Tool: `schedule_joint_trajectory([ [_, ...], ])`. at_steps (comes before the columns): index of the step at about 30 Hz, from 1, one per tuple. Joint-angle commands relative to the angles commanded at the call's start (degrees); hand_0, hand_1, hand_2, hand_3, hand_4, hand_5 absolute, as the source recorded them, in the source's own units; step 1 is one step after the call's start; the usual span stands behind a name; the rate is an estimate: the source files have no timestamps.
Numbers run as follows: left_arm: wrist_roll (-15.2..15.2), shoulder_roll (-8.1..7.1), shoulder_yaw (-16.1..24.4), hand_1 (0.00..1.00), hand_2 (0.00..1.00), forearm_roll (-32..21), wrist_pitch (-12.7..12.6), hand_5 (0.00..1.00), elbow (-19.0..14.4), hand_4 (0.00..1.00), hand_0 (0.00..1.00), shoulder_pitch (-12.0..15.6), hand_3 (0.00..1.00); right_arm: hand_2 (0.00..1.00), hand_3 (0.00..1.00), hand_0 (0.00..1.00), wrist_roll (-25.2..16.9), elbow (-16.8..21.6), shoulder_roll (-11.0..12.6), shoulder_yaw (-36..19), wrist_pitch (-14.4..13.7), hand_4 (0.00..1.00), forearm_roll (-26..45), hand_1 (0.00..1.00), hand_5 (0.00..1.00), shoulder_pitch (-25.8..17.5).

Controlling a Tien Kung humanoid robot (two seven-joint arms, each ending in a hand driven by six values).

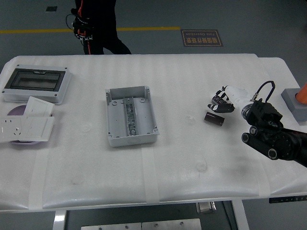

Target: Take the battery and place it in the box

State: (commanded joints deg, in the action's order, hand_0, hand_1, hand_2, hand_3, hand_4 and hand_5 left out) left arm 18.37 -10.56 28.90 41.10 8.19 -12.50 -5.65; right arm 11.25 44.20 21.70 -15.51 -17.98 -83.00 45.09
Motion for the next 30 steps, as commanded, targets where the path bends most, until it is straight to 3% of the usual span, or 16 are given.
schedule_joint_trajectory([
  [30, -2.32, -0.33, -0.79, 0.637, 0.561, -0.25, -0.43, 0.475, 0.08, 0.557, 0.526, -0.34, 0.485, 0.543, 0.679, 0.839, -0.15, -0.12, 0.09, 2.95, -0.59, 0.672, -1.57, 0.605, 0.439, 0.33],
])
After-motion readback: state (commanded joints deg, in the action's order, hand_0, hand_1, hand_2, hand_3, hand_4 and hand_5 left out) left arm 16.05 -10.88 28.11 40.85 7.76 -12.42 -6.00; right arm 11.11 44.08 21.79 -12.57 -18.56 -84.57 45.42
